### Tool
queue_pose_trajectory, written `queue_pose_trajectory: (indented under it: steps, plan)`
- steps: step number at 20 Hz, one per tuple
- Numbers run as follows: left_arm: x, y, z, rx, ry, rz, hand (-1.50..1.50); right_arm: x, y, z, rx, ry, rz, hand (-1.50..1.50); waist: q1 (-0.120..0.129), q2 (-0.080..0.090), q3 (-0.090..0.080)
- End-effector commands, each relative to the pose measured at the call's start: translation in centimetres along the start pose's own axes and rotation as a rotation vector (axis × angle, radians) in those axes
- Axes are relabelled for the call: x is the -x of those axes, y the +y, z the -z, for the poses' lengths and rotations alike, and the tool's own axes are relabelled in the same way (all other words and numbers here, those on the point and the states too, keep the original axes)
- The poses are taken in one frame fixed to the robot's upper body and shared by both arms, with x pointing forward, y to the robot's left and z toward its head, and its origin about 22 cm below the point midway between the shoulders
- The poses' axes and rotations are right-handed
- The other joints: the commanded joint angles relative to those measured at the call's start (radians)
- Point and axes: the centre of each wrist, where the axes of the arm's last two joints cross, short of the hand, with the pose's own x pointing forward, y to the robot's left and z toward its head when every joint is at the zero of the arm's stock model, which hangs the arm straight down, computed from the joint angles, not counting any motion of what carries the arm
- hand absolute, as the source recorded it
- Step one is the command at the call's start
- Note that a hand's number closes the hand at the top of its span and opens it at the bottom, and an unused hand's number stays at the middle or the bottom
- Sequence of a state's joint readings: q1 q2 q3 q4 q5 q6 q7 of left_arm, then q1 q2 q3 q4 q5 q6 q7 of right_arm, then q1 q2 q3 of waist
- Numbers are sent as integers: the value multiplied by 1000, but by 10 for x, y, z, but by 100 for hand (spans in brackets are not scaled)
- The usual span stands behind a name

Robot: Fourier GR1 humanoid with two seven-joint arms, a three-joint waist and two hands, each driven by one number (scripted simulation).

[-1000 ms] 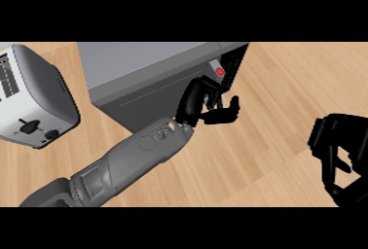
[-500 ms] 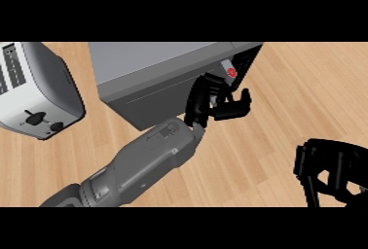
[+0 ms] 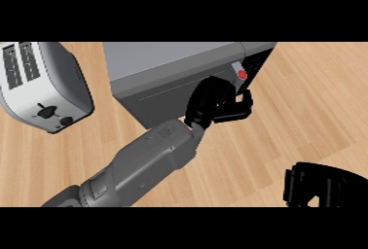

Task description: Pick up the milk, place it into the microwave and close the microwave

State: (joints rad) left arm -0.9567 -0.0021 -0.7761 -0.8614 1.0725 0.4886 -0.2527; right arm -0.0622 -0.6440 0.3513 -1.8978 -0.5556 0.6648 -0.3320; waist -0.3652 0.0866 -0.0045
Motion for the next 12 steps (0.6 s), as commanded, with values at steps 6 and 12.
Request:
queue_pose_trajectory:
  steps: [6, 12]
  plan:
    - [25, 62, 2, -140, 57, -152, 150, 2, 34, 6, 35, -27, 25, 150, 61, 3, -7]
    - [32, 72, 1, -96, 50, -164, 150, 2, 57, 11, 48, -30, 26, 150, 77, -5, -5]
